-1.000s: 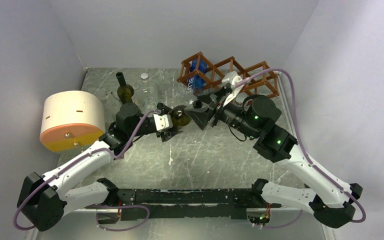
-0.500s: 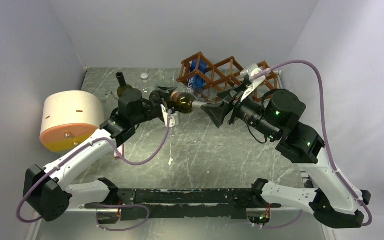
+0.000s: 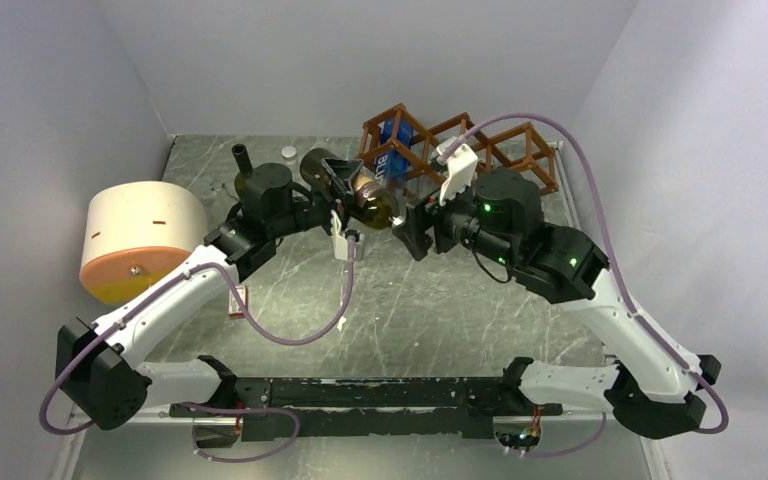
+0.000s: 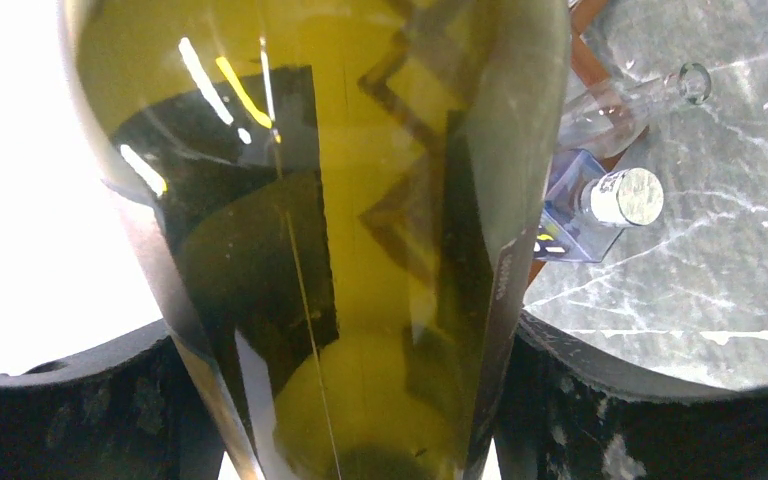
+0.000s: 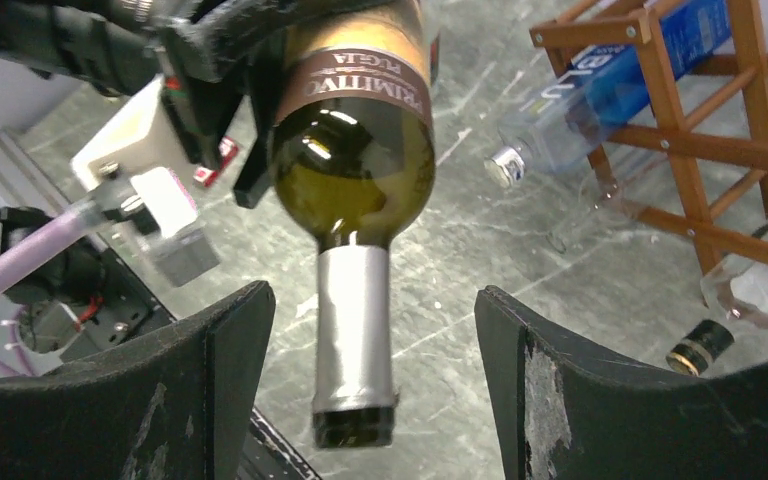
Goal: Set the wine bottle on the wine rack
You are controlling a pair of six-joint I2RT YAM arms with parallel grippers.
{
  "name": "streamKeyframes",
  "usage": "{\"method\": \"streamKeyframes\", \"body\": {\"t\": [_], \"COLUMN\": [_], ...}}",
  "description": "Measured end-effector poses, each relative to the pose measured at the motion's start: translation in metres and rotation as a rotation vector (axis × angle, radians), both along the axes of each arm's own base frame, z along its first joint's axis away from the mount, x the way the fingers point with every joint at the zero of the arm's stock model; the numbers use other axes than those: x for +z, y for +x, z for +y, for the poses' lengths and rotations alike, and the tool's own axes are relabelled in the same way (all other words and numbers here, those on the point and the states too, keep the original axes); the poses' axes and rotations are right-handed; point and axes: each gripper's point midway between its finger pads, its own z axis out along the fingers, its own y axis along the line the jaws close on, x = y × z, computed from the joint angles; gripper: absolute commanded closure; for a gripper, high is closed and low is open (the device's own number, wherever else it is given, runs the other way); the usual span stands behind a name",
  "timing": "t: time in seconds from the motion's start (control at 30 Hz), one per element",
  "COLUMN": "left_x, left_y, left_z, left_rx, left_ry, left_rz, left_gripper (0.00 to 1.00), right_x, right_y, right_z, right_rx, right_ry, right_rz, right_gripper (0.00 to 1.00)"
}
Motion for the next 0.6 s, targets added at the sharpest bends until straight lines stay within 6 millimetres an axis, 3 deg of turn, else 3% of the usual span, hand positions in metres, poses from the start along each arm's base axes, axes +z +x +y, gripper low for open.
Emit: {"method": "streamKeyframes", "body": {"t": [0.37, 0.6], "left_x": [0.007, 0.007], "left_y": [-0.012, -0.009], "left_z": [-0.009, -0.006], "left_rx": [-0.056, -0.033], "left_ry": [0.089, 0.109], "left_rz": [-0.189, -0.210], "left_gripper": [0.93, 0.88], "right_x": [-0.072, -0.086], "right_y": [0.015, 0.018], "right_z": [0.014, 0.022], "right_rx": [-0.017, 0.004], "right_ry": [-0.174, -0.203], "right_rz": [0.125, 0.155], "right_gripper": [0.27, 0.40]}}
